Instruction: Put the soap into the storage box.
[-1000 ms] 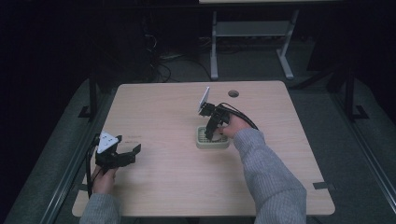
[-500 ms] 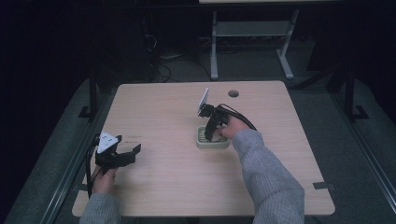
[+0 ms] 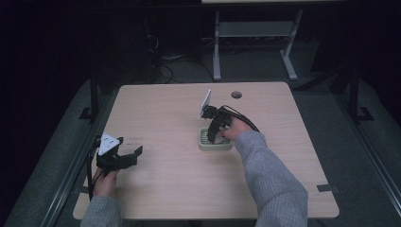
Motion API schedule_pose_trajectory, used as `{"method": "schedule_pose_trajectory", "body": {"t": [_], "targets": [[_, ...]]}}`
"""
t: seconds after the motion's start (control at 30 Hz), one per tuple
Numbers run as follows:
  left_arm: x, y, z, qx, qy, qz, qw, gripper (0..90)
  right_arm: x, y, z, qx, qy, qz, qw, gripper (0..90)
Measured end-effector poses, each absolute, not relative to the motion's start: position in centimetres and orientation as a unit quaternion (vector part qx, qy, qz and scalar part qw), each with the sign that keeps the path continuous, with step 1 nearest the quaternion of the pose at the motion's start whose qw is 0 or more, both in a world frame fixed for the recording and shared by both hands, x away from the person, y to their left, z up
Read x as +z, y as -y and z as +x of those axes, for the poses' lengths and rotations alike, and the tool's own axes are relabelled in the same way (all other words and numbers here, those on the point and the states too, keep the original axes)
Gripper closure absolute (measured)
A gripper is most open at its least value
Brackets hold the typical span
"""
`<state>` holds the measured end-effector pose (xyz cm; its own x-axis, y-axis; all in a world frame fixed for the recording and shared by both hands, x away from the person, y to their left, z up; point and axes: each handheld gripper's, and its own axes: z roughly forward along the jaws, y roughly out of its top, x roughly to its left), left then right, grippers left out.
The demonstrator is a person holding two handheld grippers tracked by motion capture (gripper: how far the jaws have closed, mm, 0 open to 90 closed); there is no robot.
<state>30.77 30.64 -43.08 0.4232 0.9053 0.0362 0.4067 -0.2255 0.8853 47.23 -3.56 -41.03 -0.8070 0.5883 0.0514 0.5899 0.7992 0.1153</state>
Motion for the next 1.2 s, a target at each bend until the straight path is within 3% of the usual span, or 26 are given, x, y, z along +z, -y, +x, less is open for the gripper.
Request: {"method": "schedule_pose_trajectory", "body": {"t": [1.2], "targets": [[-43.1,-30.5,30.7,0.290,-0.449,0.731,0.424,14.8,-40.1,4.3,47.0,-0.076,0.945,-0.318,0.009,23.1]]}}
